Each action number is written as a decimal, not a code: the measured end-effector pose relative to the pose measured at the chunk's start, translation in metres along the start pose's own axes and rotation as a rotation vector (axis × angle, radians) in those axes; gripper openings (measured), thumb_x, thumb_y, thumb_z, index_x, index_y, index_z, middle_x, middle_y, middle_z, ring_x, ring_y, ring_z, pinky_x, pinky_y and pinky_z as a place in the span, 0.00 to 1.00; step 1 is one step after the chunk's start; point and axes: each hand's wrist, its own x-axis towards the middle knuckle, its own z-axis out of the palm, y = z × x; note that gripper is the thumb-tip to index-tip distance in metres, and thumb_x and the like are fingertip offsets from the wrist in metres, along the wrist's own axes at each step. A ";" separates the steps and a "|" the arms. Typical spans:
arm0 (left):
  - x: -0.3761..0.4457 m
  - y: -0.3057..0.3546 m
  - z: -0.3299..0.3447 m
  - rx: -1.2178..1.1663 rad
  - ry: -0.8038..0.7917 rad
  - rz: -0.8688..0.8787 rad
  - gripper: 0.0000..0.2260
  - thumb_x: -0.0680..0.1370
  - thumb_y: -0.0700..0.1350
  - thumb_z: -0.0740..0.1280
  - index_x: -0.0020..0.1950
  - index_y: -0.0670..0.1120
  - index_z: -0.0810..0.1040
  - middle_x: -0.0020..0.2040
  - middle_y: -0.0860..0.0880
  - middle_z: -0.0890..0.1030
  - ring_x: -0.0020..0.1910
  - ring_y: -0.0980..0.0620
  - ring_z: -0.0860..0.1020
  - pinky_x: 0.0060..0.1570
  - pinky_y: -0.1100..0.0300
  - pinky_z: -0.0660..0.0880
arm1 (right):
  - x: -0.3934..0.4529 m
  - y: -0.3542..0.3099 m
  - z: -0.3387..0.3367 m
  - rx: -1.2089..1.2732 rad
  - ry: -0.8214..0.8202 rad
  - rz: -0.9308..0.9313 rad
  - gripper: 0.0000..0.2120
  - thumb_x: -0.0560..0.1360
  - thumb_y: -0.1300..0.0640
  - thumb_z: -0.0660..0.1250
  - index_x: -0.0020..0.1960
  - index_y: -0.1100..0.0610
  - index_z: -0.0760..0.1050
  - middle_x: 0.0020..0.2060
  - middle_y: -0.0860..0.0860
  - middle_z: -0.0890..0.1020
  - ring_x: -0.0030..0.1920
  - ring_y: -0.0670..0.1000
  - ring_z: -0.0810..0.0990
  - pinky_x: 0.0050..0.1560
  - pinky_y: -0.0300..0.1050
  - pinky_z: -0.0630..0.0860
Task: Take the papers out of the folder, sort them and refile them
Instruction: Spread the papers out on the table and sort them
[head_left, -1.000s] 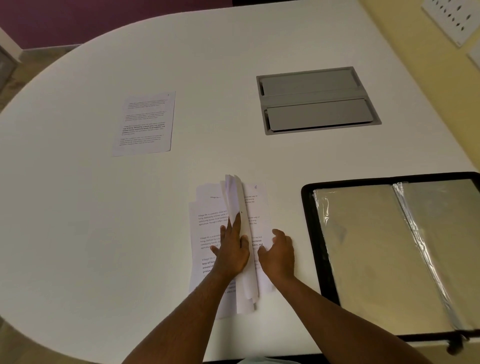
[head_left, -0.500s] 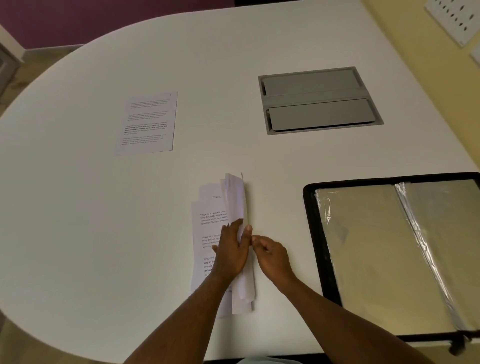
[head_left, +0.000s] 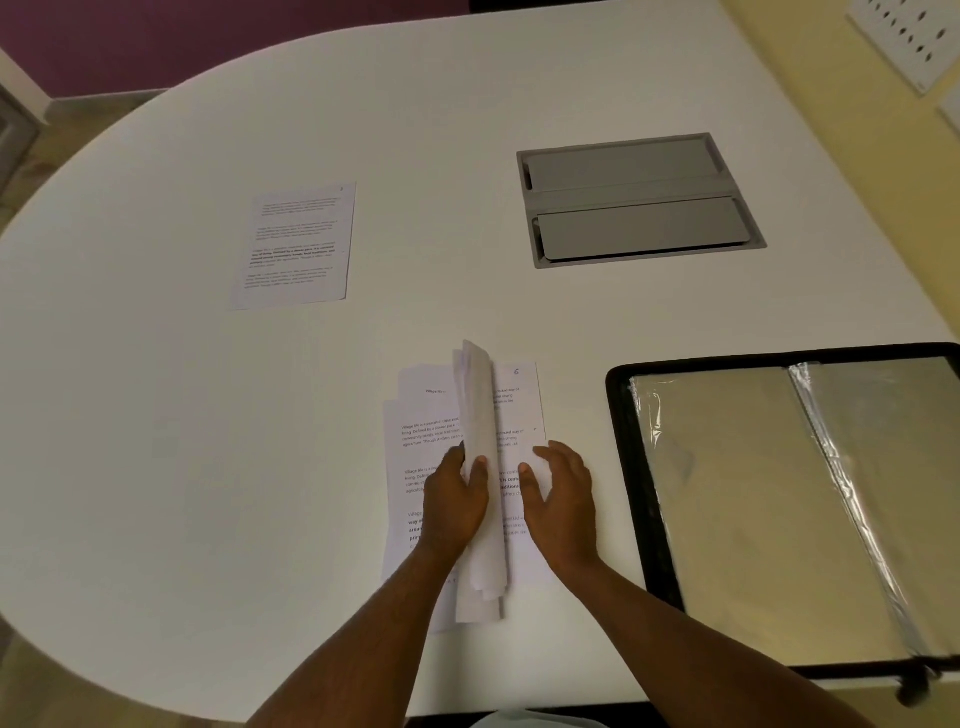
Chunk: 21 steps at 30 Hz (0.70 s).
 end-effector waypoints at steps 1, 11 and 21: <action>0.000 -0.001 -0.001 -0.004 -0.003 -0.007 0.18 0.81 0.50 0.62 0.69 0.44 0.72 0.64 0.46 0.78 0.62 0.45 0.77 0.57 0.60 0.72 | 0.000 -0.001 0.000 0.033 -0.027 -0.008 0.15 0.77 0.52 0.67 0.62 0.57 0.76 0.61 0.52 0.78 0.61 0.50 0.76 0.61 0.40 0.73; 0.002 -0.006 -0.001 -0.080 0.049 -0.016 0.31 0.77 0.65 0.53 0.73 0.46 0.69 0.68 0.45 0.76 0.67 0.46 0.73 0.67 0.45 0.71 | 0.006 -0.005 0.003 0.275 -0.229 0.350 0.13 0.82 0.45 0.55 0.55 0.52 0.73 0.48 0.48 0.80 0.50 0.50 0.80 0.51 0.43 0.79; 0.001 -0.002 -0.001 -0.049 0.110 -0.029 0.07 0.83 0.45 0.57 0.52 0.43 0.71 0.43 0.52 0.76 0.44 0.55 0.75 0.46 0.67 0.73 | 0.011 -0.001 -0.006 0.207 -0.188 0.349 0.19 0.82 0.48 0.56 0.71 0.53 0.65 0.57 0.52 0.80 0.52 0.50 0.80 0.43 0.35 0.77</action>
